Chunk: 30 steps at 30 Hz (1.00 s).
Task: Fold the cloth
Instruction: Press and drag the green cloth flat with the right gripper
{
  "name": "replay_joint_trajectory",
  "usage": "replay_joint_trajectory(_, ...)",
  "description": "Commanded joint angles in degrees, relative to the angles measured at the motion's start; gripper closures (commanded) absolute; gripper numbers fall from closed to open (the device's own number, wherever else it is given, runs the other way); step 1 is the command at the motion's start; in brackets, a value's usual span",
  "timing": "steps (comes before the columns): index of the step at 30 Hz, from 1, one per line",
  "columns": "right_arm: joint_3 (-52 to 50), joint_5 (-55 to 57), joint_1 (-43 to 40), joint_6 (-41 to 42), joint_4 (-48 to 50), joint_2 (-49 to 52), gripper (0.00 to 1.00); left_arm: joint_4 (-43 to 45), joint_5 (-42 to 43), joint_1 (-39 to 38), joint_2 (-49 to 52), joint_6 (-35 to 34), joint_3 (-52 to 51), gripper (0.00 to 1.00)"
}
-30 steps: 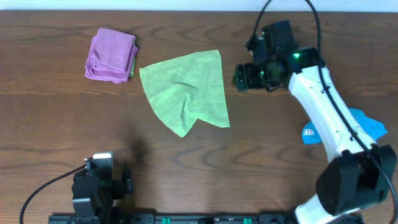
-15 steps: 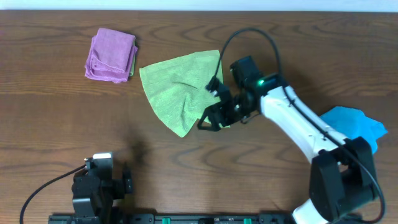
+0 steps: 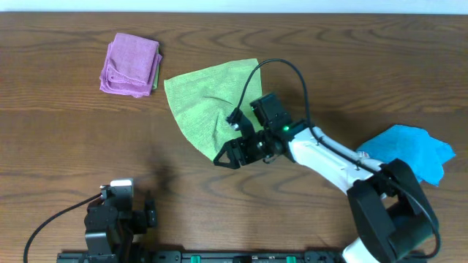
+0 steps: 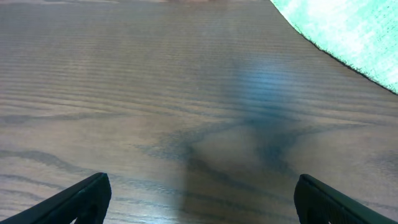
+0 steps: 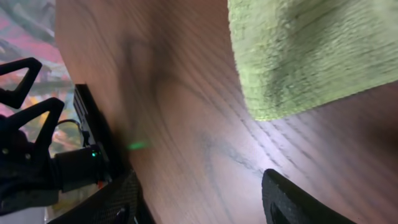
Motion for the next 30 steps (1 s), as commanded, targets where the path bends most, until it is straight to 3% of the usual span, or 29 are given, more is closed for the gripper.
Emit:
replay_joint_trajectory(1, -0.8, 2.3, 1.7, 3.8, 0.7, 0.4, 0.36, -0.5, 0.8, 0.0, -0.3, 0.8, -0.4, 0.05)
replay_joint_trajectory(7, -1.1, 7.7, 3.4, 4.4, 1.1, 0.5, 0.36, -0.6, 0.9, 0.0, -0.3, 0.8, -0.4, 0.05)
replay_joint_trajectory(17, -8.4, 9.2, 3.6, 10.0, 12.5, 0.5, 0.37, -0.6, 0.9, 0.0, -0.3, 0.8, -0.4, 0.05)
replay_joint_trajectory(30, -8.8, 11.0, 6.1, 16.4, 23.5, 5.4, 0.44, -0.5, 0.9, 0.0, -0.3, 0.8, -0.4, 0.05)
